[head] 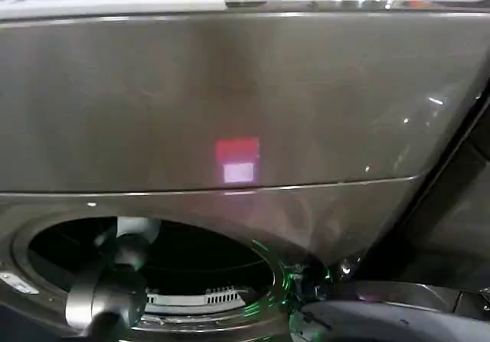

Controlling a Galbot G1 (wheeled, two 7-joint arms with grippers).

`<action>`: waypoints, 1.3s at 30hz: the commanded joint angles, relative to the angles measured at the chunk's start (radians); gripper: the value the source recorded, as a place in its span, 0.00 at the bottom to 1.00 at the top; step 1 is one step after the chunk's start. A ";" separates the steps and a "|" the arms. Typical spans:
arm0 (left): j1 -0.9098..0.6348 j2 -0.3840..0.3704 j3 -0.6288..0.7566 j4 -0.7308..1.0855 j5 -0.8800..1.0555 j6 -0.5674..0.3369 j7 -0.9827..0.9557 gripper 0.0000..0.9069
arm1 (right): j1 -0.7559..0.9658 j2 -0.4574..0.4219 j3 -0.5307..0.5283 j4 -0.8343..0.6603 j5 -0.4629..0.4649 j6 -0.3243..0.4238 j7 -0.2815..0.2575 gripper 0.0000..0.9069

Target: Grasp the clothes from the dryer.

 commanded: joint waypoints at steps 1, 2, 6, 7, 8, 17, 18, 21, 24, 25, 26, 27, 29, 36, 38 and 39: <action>0.130 -0.030 0.013 -0.318 -0.445 0.243 -0.247 0.00 | 0.012 0.005 -0.018 0.018 -0.009 0.000 -0.001 1.00; 0.147 -0.035 0.016 -0.346 -0.473 0.255 -0.268 0.00 | 0.013 0.006 -0.019 0.020 -0.010 0.000 0.000 1.00; 0.205 -0.069 0.034 -0.434 -0.649 0.347 -0.421 0.00 | 0.018 0.010 -0.021 0.040 -0.016 -0.018 0.004 1.00; 0.217 -0.083 0.039 -0.450 -0.712 0.355 -0.467 0.00 | 0.018 0.014 -0.022 0.049 -0.031 -0.025 0.008 1.00; 0.226 -0.090 0.049 -0.469 -0.773 0.354 -0.540 0.00 | 0.020 0.014 -0.023 0.051 -0.034 -0.027 0.011 1.00; 0.308 -0.155 0.067 -0.554 -1.059 0.520 -0.669 0.00 | 0.023 0.015 -0.034 0.040 -0.039 0.022 -0.002 1.00; 0.303 -0.155 0.068 -0.554 -1.096 0.543 -0.686 0.00 | 0.022 0.014 -0.032 0.038 -0.039 0.023 -0.003 1.00; 0.299 -0.155 0.070 -0.555 -1.105 0.546 -0.688 0.00 | 0.019 0.014 -0.027 0.030 -0.041 0.028 -0.002 1.00; 0.308 -0.155 0.081 -0.565 -1.111 0.545 -0.686 0.00 | 0.020 0.019 -0.031 0.027 -0.045 0.031 -0.002 1.00; 0.312 -0.155 0.089 -0.570 -1.111 0.546 -0.678 0.00 | 0.022 0.020 -0.032 0.028 -0.045 0.030 -0.002 1.00; 0.315 -0.155 0.097 -0.571 -1.109 0.542 -0.679 0.00 | 0.024 0.020 -0.033 0.029 -0.046 0.030 -0.002 1.00; 0.316 -0.155 0.100 -0.572 -1.110 0.542 -0.679 0.00 | 0.025 0.020 -0.034 0.029 -0.046 0.030 -0.002 1.00; 0.314 -0.155 0.101 -0.570 -1.112 0.541 -0.681 0.00 | 0.025 0.019 -0.033 0.027 -0.046 0.030 -0.002 1.00; 0.304 -0.155 0.099 -0.562 -1.120 0.543 -0.698 0.00 | 0.022 0.020 -0.021 0.032 -0.055 0.016 0.006 1.00; 0.302 -0.155 0.098 -0.562 -1.130 0.543 -0.701 0.00 | 0.021 0.023 -0.014 0.045 -0.072 -0.003 0.001 1.00; 0.302 -0.155 0.097 -0.562 -1.133 0.543 -0.701 0.00 | 0.020 0.023 -0.014 0.047 -0.078 -0.006 0.001 1.00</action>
